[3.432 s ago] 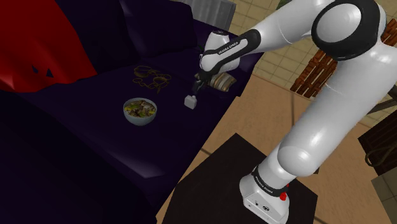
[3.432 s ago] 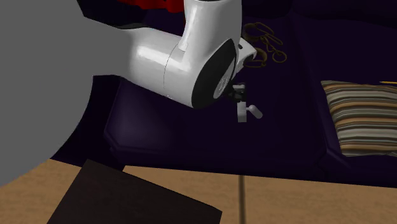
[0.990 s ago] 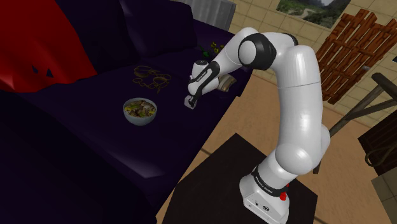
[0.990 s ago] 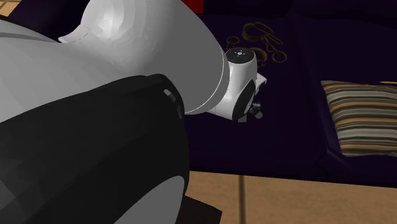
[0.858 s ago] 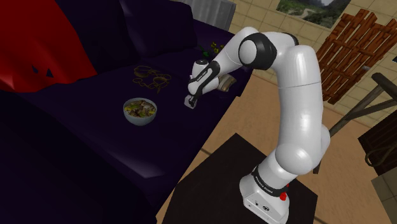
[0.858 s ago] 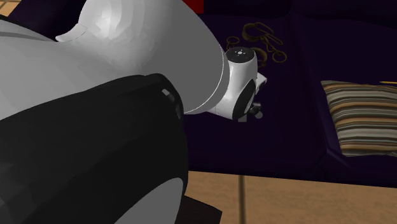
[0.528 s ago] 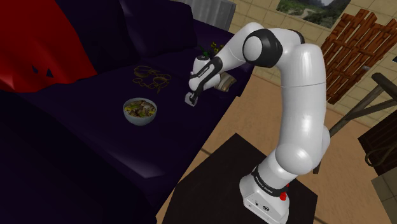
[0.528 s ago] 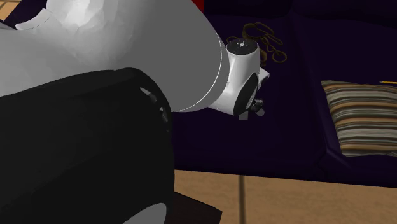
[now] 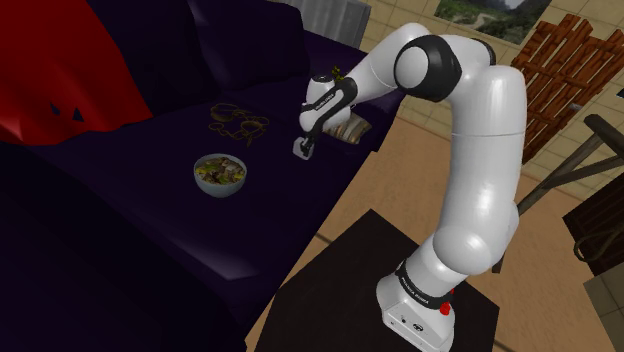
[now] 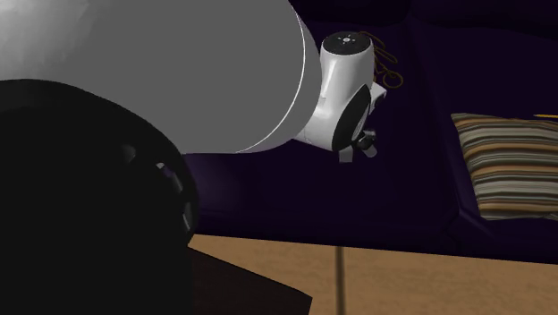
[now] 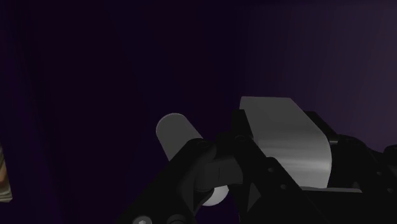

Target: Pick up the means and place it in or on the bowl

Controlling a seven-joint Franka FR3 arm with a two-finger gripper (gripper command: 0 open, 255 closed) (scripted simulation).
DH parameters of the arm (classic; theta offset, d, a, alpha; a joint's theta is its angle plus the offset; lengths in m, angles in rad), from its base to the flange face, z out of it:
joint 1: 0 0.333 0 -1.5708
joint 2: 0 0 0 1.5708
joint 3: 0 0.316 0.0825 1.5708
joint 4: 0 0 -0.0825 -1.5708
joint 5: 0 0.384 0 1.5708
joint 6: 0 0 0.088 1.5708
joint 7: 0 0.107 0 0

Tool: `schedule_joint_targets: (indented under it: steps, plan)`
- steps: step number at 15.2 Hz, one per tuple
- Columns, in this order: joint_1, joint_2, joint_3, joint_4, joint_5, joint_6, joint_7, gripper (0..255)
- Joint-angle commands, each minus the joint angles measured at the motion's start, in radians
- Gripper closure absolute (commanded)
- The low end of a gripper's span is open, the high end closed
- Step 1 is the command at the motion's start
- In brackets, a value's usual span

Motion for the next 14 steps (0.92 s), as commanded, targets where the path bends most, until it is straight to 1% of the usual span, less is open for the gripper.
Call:
schedule_joint_targets:
  steps: [1, 14]
  plan:
    - [0.000, -0.019, -0.001, 0.000, 0.000, -0.019, -0.004, 255]
    - [0.009, -0.146, -0.006, 0.007, -0.004, -0.150, -0.026, 255]
